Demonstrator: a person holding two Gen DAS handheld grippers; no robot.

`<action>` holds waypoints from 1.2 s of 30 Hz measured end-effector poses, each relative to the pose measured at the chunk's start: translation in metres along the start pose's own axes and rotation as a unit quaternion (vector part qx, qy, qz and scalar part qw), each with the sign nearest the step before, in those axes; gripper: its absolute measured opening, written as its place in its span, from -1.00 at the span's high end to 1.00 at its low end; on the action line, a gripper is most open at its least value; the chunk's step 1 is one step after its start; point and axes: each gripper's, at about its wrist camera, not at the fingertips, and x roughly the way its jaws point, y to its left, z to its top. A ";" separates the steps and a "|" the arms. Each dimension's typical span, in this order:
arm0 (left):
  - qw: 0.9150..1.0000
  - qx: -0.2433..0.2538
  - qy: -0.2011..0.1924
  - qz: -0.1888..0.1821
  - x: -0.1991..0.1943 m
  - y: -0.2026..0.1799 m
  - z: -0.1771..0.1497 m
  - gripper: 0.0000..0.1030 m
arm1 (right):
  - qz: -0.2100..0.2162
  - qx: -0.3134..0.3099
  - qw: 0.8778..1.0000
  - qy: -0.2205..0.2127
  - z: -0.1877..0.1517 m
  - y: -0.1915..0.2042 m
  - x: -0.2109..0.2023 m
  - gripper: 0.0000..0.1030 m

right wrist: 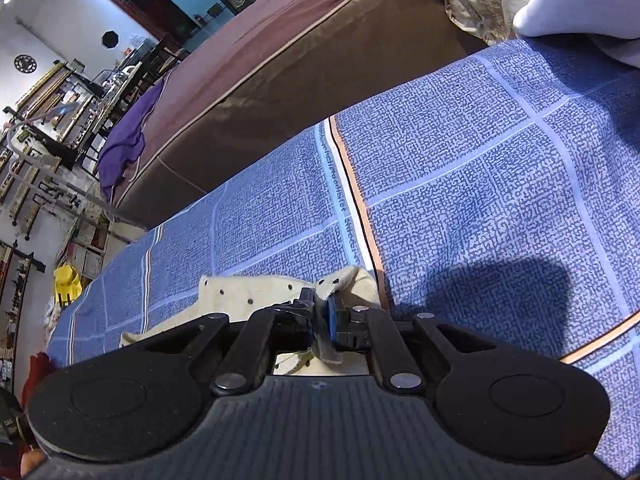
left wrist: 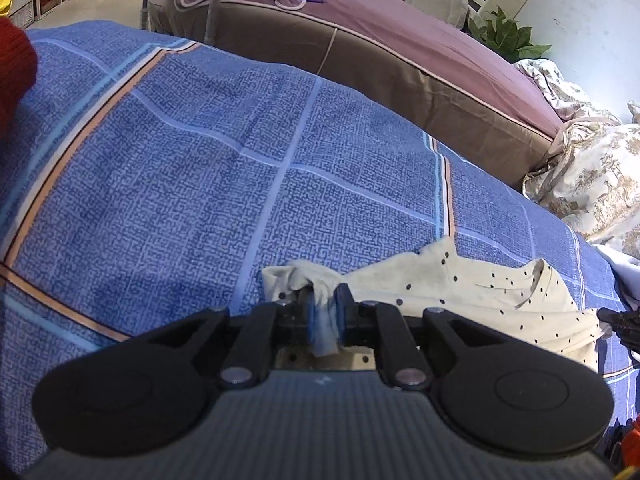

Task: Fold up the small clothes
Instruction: 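Fold the held hem over the shirt body with both tools, then release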

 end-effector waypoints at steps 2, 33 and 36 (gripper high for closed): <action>1.000 -0.007 -0.014 0.007 0.000 0.004 0.003 0.60 | -0.005 -0.009 1.000 -0.020 -0.001 0.000 -0.002 0.56; 0.933 0.314 -0.075 0.160 0.023 -0.127 -0.085 -0.92 | -0.045 -0.445 0.894 -0.010 -0.110 0.091 0.039 -0.56; 0.938 0.287 -0.082 0.176 0.034 -0.122 -0.060 -0.99 | -0.052 -0.443 0.894 -0.028 -0.098 0.097 0.052 -0.89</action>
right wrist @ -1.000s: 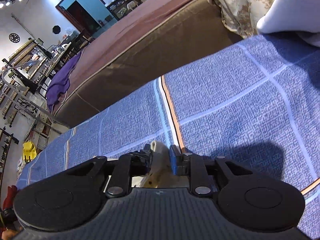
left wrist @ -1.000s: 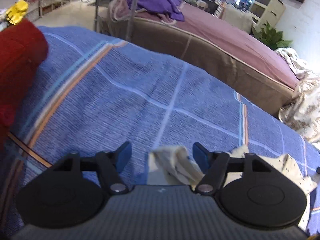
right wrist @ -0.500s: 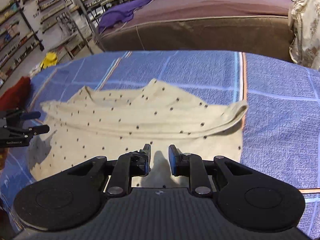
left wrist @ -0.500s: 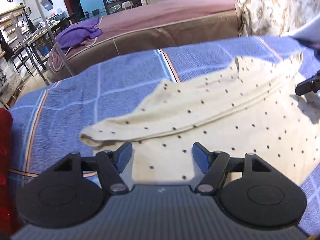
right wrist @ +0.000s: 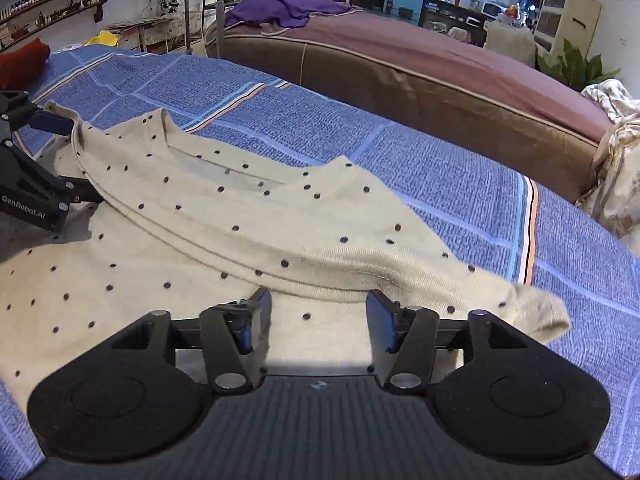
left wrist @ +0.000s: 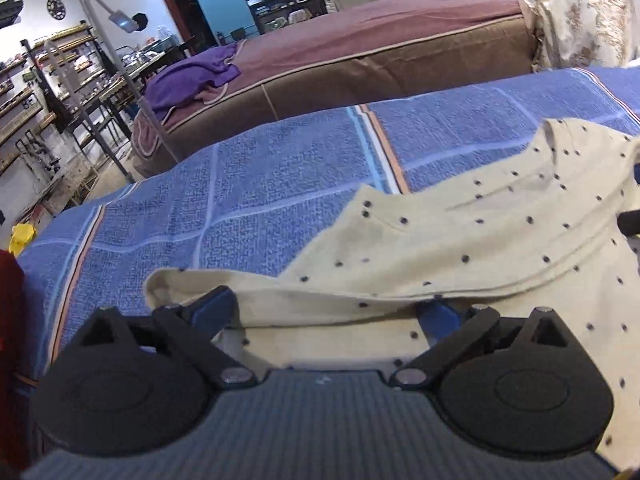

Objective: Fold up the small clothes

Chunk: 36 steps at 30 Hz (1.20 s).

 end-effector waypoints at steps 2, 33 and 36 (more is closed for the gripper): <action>1.000 -0.017 0.004 -0.004 0.013 0.010 0.011 -1.00 | -0.005 0.004 1.000 -0.007 0.009 -0.004 0.009 -0.92; 0.944 0.273 -0.117 -0.145 -0.179 -0.195 -0.085 -0.46 | 0.058 0.291 0.954 0.053 -0.033 -0.142 -0.049 -1.00; 0.934 0.303 -0.120 -0.149 -0.185 -0.225 -0.094 -0.35 | 0.070 0.291 0.953 0.055 -0.039 -0.141 -0.056 -1.00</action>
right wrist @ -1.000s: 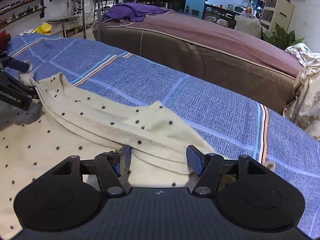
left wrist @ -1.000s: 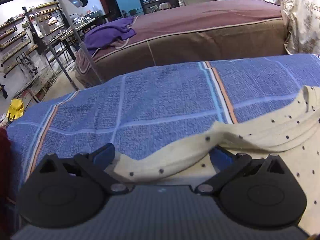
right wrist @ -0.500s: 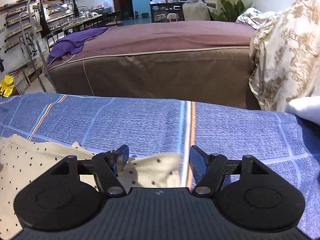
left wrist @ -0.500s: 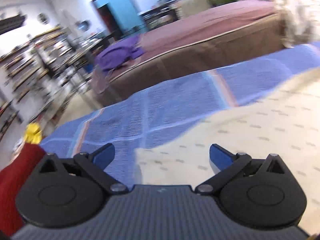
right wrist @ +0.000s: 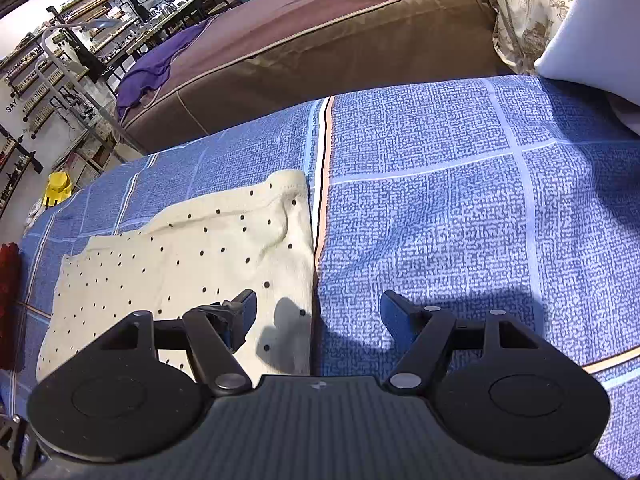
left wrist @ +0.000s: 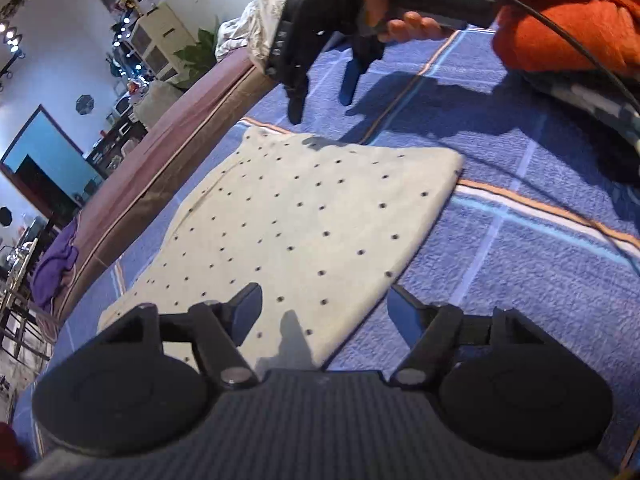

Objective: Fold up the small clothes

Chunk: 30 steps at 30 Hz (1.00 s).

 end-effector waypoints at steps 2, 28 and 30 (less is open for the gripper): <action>1.000 0.025 -0.014 0.003 0.001 -0.019 0.006 -0.35 | 0.008 -0.002 1.000 0.007 -0.004 -0.001 -0.001 -1.00; 0.996 -0.087 0.003 -0.032 0.103 -0.003 0.060 0.86 | 0.118 0.003 0.991 0.055 0.000 0.001 0.050 0.33; 0.993 -0.110 0.006 -0.042 0.106 0.008 0.060 0.87 | 0.115 0.004 0.992 0.053 -0.002 0.004 0.050 0.37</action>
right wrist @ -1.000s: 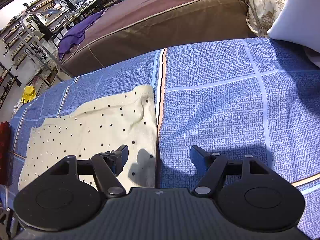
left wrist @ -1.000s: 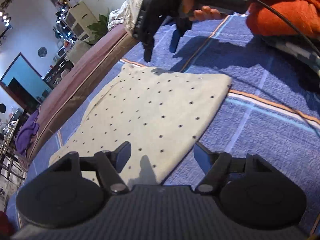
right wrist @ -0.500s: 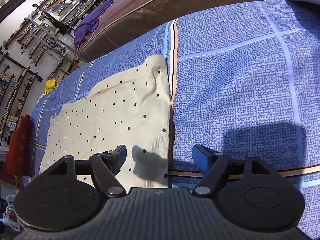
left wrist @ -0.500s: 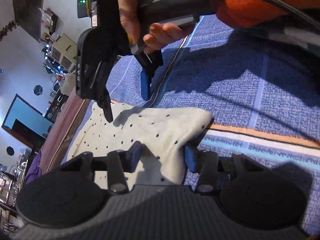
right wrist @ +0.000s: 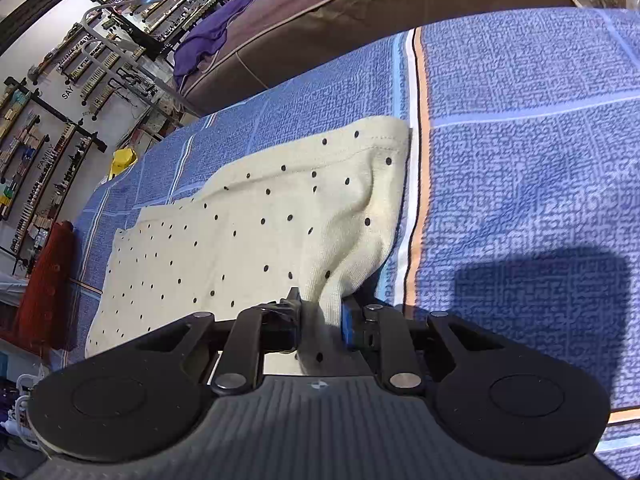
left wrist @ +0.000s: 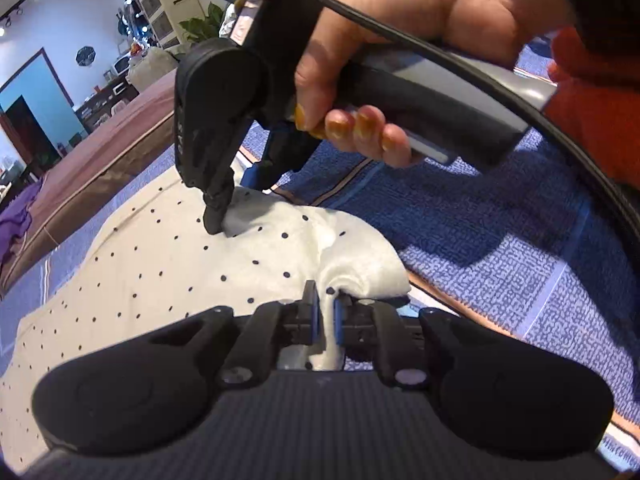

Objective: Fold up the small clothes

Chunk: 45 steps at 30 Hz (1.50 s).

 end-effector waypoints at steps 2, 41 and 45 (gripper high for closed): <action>0.999 -0.032 0.000 -0.013 -0.001 0.016 0.002 0.88 | -0.006 0.007 1.000 -0.003 0.000 0.001 -0.004 0.53; 0.832 -0.528 0.010 0.169 -0.158 0.309 -0.264 0.81 | 0.107 -0.108 0.988 0.022 -0.008 0.302 0.148 -0.26; 0.826 -0.532 0.026 0.185 -0.175 0.299 -0.275 0.80 | 0.135 -0.081 0.988 -0.007 -0.009 0.291 0.127 -0.45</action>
